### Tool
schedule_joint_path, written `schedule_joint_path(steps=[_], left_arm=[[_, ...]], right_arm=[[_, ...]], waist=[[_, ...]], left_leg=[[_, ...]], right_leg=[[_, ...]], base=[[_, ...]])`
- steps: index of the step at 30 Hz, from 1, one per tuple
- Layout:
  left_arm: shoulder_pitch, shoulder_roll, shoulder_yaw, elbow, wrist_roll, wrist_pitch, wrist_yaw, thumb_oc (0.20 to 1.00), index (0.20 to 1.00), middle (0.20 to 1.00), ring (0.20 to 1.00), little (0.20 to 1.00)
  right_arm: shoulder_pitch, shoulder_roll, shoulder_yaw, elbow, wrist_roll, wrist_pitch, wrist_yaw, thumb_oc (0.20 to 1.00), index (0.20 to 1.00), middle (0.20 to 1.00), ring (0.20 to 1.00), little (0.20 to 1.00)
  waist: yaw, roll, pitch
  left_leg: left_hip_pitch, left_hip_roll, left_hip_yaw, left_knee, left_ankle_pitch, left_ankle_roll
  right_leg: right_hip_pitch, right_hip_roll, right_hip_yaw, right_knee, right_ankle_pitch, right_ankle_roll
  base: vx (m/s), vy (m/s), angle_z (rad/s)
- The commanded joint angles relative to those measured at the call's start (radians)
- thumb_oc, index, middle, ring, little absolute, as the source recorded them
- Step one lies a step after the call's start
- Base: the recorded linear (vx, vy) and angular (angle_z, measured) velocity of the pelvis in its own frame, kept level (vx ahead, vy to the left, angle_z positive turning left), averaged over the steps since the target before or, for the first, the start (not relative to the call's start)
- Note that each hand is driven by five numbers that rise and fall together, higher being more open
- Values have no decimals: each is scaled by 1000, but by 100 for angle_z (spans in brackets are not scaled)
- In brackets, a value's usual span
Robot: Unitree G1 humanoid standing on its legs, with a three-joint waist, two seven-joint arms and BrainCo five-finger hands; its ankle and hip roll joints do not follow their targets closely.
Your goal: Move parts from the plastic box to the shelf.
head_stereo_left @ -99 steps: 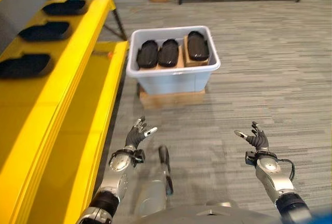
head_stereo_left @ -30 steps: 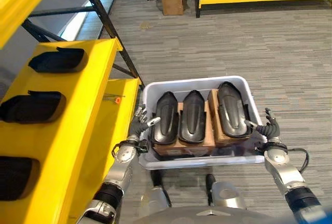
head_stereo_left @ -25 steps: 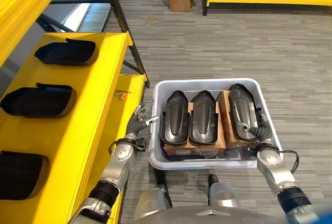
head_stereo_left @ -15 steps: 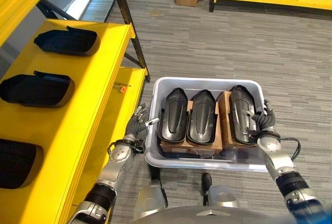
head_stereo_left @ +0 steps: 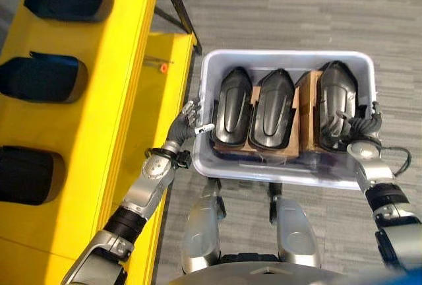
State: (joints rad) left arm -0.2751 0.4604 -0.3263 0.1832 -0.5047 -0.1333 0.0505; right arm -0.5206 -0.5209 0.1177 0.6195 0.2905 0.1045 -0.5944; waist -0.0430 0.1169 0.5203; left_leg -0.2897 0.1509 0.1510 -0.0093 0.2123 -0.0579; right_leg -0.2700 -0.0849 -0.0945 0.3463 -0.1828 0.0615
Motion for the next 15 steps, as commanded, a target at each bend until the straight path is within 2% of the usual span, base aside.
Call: schedule_joint_path(steps=[1,6,7,15], left_arm=[[-3,5,1,-70,-54,0,5,1000,1000,1000,1000,1000],[-36,-4,-14,-48,-34,-17,35,1000,1000,1000,1000,1000],[-39,-6,-11,-37,-38,-24,40,1000,1000,1000,1000,1000],[-43,-2,-13,-23,-31,-41,31,1000,1000,1000,1000,1000]], right_arm=[[-49,-19,36,-17,-8,-4,-5,1000,1000,1000,1000,1000],[-122,-8,86,-16,-24,25,-12,1000,1000,1000,1000,1000],[-155,-1,95,1,-11,29,-4,1000,1000,1000,1000,1000],[-207,19,79,88,155,-4,41,1000,1000,1000,1000,1000]], waist=[[6,-38,-37],[4,-24,0],[11,-10,0],[29,8,0]], left_leg=[[13,-28,-46,76,-166,-21],[-51,-39,-60,107,-165,-13],[-105,-49,-63,121,-163,-7],[-183,-71,-68,149,-165,4]], right_leg=[[-26,20,5,-18,32,-10],[-112,24,16,61,14,-17],[-178,25,18,102,5,-18],[-272,24,14,174,-16,-23]], base=[[-98,4,0],[-77,30,-3],[-102,51,-5],[-25,10,0]])
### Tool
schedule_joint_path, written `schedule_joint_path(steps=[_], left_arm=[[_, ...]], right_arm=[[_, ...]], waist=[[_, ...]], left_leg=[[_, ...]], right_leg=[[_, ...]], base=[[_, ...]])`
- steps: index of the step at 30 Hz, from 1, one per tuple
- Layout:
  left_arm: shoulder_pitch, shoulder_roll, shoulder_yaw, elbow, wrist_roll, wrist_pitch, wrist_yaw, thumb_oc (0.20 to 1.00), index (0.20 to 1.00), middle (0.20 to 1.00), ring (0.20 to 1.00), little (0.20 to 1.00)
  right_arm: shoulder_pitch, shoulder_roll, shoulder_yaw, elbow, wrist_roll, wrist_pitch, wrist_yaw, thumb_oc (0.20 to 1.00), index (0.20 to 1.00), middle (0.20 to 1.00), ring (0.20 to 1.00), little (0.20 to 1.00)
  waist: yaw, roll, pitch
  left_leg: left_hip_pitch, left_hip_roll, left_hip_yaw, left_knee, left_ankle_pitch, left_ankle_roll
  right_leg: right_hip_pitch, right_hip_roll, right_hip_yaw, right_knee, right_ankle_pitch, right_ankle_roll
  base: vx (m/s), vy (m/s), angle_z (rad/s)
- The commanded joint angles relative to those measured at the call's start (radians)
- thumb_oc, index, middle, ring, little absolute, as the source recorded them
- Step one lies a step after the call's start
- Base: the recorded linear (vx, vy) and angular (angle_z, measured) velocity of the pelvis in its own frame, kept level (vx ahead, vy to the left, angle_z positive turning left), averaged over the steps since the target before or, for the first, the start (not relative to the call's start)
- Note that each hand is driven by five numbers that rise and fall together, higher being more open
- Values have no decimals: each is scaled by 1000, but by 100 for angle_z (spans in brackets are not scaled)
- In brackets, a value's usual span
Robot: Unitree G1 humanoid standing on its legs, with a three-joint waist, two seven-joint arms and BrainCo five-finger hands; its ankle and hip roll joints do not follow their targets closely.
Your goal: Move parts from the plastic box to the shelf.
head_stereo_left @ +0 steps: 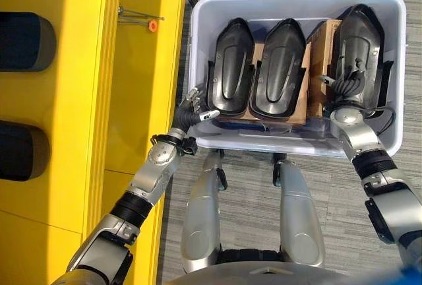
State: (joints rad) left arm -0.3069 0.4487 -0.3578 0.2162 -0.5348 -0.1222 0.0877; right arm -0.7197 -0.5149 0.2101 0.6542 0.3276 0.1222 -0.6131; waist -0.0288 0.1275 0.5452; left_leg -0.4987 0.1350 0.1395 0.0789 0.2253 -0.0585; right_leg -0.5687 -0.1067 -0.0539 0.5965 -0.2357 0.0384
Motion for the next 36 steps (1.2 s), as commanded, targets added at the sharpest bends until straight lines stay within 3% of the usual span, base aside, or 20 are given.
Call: schedule_joint_path(steps=[1,11,31,35,36], left_arm=[[-11,13,19,-57,0,-52,-12,1000,1000,1000,1000,1000],[-2,22,24,-88,2,-43,-32,1000,1000,1000,1000,1000],[0,36,13,-166,19,-2,-49,1000,1000,1000,1000,1000],[-2,34,10,-156,27,-8,-47,1000,1000,1000,1000,1000],[-3,29,9,-149,28,-16,-49,1000,1000,1000,1000,1000]], right_arm=[[-12,17,-20,62,151,-29,66,1000,1000,1000,1000,1000],[-54,33,-37,23,174,-116,142,1000,1000,1000,1000,1000],[-63,88,-5,-190,230,-55,198,1000,1000,1000,1000,1000],[-74,104,7,-195,207,-54,158,1000,1000,1000,1000,1000],[-83,111,11,-194,143,-68,71,1000,1000,1000,1000,1000]], waist=[[17,-1,-25],[29,7,-25],[33,-10,-25],[37,-11,-25],[39,-10,-25]], left_leg=[[20,-57,-59,64,-178,5],[-4,-68,-63,82,-177,10],[14,-69,-63,85,-180,14],[17,-69,-62,84,-180,13],[15,-69,-61,85,-180,14]], right_leg=[[22,46,-27,-71,36,-1],[-9,53,-35,-43,32,-4],[15,61,-31,-55,36,-5],[18,62,-31,-56,36,-7],[18,63,-31,-55,36,-9]], base=[[0,0,0],[0,0,0],[2,-2,1],[0,0,0],[0,0,0]])
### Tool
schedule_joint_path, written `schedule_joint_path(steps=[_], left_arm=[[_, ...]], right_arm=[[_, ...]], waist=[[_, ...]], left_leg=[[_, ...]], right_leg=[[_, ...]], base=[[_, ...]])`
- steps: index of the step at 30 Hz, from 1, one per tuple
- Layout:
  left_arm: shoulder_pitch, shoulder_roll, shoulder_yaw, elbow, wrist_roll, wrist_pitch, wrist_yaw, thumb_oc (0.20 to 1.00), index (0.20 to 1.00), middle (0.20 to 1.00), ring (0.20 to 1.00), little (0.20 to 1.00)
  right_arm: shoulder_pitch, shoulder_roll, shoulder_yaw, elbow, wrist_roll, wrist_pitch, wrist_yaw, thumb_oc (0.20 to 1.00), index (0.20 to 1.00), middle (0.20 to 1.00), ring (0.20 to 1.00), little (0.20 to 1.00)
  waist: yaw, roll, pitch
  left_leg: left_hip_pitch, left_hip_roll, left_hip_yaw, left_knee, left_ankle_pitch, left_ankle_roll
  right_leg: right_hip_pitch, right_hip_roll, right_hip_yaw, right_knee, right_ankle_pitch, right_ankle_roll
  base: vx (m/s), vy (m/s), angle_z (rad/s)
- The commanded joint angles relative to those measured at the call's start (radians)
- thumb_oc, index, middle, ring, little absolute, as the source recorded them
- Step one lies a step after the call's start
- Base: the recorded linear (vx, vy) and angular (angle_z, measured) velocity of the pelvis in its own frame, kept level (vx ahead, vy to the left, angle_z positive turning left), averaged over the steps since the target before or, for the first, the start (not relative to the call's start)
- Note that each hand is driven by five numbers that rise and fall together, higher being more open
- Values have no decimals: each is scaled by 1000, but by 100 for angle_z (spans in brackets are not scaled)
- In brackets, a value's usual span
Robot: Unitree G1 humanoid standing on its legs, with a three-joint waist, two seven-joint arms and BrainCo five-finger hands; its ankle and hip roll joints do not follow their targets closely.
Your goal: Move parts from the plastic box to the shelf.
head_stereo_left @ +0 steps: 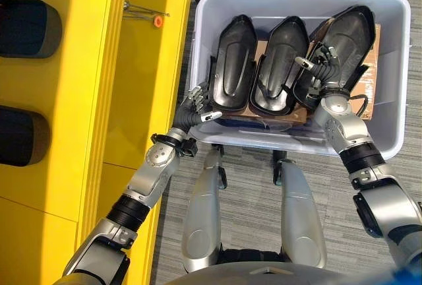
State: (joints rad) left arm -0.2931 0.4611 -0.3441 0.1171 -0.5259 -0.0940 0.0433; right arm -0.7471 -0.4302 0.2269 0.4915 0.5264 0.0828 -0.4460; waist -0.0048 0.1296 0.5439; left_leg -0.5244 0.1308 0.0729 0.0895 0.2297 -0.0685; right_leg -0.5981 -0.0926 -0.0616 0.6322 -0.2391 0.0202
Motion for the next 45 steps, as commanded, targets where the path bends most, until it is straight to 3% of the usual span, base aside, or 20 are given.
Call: schedule_joint_path(steps=[1,2,5,11,16,21,24,31,34,45], left_arm=[[-18,11,-8,-45,24,-50,-5,1000,1000,1000,1000,1000],[-16,8,-11,-46,22,-58,-4,1000,1000,1000,1000,1000],[-17,-1,-31,-52,17,-76,17,1000,1000,1000,1000,1000],[-17,-34,-77,-71,12,-108,58,1000,1000,1000,1000,1000],[7,-42,-85,-92,-14,-124,62,1000,1000,1000,1000,1000],[25,-56,-89,-114,-19,-159,87,1000,1000,1000,1000,1000],[38,-72,-84,-123,-22,-179,113,1000,1000,1000,1000,1000],[28,-88,-88,-106,-24,-181,118,1000,1000,1000,1000,1000],[20,-98,-94,-89,-2,-169,131,1000,1000,1000,1000,1000],[5,-100,-86,-86,-22,-150,132,1000,1000,1000,1000,1000]], right_arm=[[-60,25,-8,-27,-136,-51,-193,1000,1000,1000,1000,1000],[-63,18,-16,-24,-193,-84,-261,1000,1000,1000,1000,1000],[-64,-4,-60,-49,-366,-98,-380,1000,1000,1000,1000,1000],[-69,-51,-86,-159,-731,-152,-526,1000,1000,1000,1000,1000],[-14,-73,-85,-343,-879,-130,-599,1000,1000,1000,1000,1000],[67,-66,-86,-458,-884,-101,-652,1000,1000,1000,1000,1000],[162,-43,-84,-455,-739,-62,-642,1000,1000,1000,1000,1000],[202,-13,-72,-378,-599,-113,-631,1000,1000,1000,1000,1000],[208,-7,-84,-339,-506,-109,-604,1000,1000,1000,1000,1000],[177,17,-89,-232,-392,-111,-532,1000,1000,1000,1000,1000]], waist=[[15,-12,-24],[15,-10,-24],[7,-2,-24],[-6,30,-24],[-31,45,-24],[-60,62,-24],[-82,69,-24],[-91,71,-24],[-92,71,-24],[-72,72,-24]], left_leg=[[40,-65,6,74,-183,24],[40,-65,7,73,-184,25],[41,-68,8,70,-186,25],[53,-78,11,50,-182,23],[77,-79,26,22,-177,18],[105,-79,44,-1,-176,14],[127,-82,53,-7,-182,13],[134,-78,63,-21,-184,19],[130,-79,62,-15,-185,17],[72,-90,54,28,-190,21]], right_leg=[[46,50,-23,-91,40,9],[47,50,-22,-94,40,9],[45,53,-14,-95,41,12],[49,51,1,-123,51,11],[58,42,16,-149,57,17],[67,35,34,-161,57,20],[78,28,46,-166,52,18],[75,29,50,-177,59,17],[68,29,47,-152,47,12],[12,35,31,-81,21,-4]], base=[[0,0,0],[8,32,0],[3,63,1],[0,90,-4],[8,103,-9],[27,121,-8],[52,115,-12],[4,14,-1],[11,10,-1],[1,-15,2]])
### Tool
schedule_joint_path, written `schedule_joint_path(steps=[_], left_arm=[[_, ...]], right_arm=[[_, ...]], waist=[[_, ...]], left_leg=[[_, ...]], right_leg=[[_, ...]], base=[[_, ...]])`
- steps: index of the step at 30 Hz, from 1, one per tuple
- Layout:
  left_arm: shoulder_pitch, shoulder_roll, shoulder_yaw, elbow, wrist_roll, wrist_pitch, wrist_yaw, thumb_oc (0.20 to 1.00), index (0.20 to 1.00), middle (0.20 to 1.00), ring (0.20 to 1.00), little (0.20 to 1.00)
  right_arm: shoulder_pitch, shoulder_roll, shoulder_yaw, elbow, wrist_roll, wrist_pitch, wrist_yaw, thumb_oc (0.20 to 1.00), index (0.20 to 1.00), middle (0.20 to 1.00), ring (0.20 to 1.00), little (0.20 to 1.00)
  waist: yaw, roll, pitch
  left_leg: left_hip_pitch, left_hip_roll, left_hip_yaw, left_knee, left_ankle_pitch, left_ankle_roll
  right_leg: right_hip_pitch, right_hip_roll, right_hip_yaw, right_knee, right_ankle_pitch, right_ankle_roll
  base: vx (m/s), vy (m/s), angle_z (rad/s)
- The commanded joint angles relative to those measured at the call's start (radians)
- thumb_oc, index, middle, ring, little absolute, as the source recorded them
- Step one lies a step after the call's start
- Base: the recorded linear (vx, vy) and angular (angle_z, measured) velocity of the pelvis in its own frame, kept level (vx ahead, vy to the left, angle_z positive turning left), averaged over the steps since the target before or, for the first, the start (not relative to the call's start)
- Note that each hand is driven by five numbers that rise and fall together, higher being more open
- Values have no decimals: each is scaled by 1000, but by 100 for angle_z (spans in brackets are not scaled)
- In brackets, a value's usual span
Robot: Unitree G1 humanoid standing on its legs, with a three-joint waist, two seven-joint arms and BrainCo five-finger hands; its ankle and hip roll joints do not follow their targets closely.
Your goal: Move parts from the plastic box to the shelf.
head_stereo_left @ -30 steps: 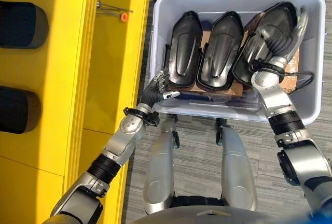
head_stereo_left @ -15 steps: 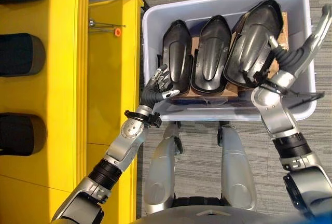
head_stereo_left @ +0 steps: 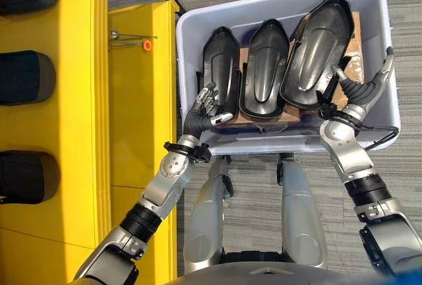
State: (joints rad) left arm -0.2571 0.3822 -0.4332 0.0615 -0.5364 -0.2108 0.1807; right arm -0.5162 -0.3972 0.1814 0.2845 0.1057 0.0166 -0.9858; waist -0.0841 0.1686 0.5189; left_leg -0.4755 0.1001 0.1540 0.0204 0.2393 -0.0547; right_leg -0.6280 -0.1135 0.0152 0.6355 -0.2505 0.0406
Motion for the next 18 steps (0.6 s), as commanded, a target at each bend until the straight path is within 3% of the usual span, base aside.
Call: schedule_joint_path(steps=[1,11,18], left_arm=[[-29,-22,2,-30,-5,-31,-10,1000,1000,1000,1000,1000],[-46,5,2,-29,2,4,-36,1000,1000,1000,1000,1000],[-62,15,-16,-6,-12,5,-47,1000,1000,1000,1000,1000]], right_arm=[[-55,-15,-44,-17,38,-45,15,1000,1000,1000,1000,1000],[-149,-30,-63,150,157,-24,81,1000,1000,1000,1000,1000],[-214,-29,-95,342,276,-67,98,1000,1000,1000,1000,1000]], waist=[[6,31,1],[40,20,1],[62,26,1]], left_leg=[[23,-63,-29,101,-203,7],[-33,-69,-51,131,-207,14],[-68,-80,-64,165,-217,21]], right_leg=[[42,53,-47,-78,25,-24],[2,60,-66,-53,26,-27],[-26,65,-69,-23,21,-31]], base=[[-2,-54,5],[-3,-54,5],[9,-29,9]])
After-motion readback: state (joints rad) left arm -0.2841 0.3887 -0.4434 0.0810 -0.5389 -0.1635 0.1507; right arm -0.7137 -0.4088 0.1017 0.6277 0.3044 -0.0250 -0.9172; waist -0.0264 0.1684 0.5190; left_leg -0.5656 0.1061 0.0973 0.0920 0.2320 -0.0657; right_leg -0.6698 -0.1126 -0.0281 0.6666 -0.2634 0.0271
